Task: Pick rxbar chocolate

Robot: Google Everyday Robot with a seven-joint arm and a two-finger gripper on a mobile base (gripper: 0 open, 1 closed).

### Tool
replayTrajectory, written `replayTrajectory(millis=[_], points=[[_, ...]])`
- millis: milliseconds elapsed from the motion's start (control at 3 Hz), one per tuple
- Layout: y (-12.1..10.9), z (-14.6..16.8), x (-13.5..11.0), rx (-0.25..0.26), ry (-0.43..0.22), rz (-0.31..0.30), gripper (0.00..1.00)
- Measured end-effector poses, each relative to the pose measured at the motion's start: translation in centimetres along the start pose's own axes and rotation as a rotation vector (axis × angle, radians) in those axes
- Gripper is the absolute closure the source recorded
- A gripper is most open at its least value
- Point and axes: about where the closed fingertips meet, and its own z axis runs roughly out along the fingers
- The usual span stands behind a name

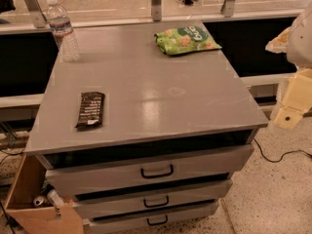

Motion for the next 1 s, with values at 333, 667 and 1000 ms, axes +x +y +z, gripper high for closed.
replayTrajectory(millis=[333,667,1000], points=[[0.0,0.0,0.0,0.000,0.000,0.000,0.00],[-1.9,2.2,-2.5,-0.036,-0.055,-0.064,0.00],[-4.8,5.6,-8.0,-0.079,-0.140,-0.212,0.00]])
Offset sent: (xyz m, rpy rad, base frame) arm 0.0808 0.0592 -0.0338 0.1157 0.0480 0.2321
